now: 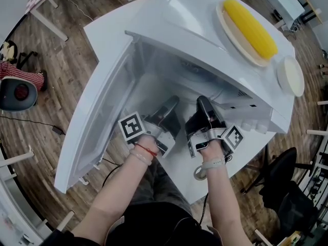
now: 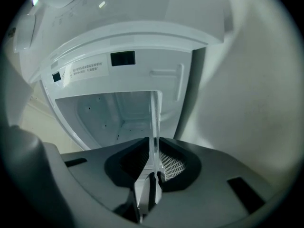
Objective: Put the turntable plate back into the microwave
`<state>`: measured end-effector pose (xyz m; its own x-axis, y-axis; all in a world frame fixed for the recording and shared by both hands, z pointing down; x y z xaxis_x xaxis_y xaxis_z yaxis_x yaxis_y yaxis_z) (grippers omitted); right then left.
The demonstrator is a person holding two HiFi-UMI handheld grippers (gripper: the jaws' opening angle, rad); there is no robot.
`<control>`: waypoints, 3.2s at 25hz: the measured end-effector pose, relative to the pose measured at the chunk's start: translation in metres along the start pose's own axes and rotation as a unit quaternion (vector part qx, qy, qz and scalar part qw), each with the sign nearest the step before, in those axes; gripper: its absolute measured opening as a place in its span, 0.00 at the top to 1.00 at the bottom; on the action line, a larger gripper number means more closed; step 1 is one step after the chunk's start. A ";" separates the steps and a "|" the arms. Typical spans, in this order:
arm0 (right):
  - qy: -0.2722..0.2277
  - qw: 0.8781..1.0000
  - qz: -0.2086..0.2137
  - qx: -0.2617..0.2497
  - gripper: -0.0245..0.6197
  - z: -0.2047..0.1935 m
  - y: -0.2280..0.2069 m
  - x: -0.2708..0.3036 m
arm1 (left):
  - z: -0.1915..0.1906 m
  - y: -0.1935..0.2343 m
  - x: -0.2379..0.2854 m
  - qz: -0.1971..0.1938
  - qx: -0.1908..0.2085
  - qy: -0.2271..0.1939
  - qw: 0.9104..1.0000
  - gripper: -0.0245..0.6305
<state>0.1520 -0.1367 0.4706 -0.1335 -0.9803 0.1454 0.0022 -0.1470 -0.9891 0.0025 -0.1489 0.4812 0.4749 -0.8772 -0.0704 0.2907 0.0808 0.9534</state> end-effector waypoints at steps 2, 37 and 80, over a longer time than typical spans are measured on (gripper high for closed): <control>0.004 1.000 0.001 -0.001 0.86 -0.001 0.001 -0.002 | 0.000 0.000 0.001 0.000 -0.003 -0.003 1.000 0.90; -0.004 1.000 0.001 0.031 0.88 -0.015 -0.002 0.008 | 0.013 -0.003 0.009 -0.013 -0.006 -0.025 1.000 0.90; 0.100 0.820 0.117 -0.551 0.93 -0.059 0.044 -0.118 | -0.063 -0.051 -0.073 -0.041 0.567 0.149 0.809 0.94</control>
<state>0.1096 -0.0197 0.4085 -0.4169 -0.9076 0.0504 -0.8313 0.3582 -0.4250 0.0052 -0.0597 0.4189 0.7213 -0.6905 -0.0535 -0.5368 -0.6062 0.5868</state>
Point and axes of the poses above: the fingertips, and each gripper's own axes: x forward along the fingers, y to its left, z out of its top, the point moved 5 cm from there along -x, backward along the fingers, and after that the axes turned 14 degrees about -y, right-handed, at the moved point
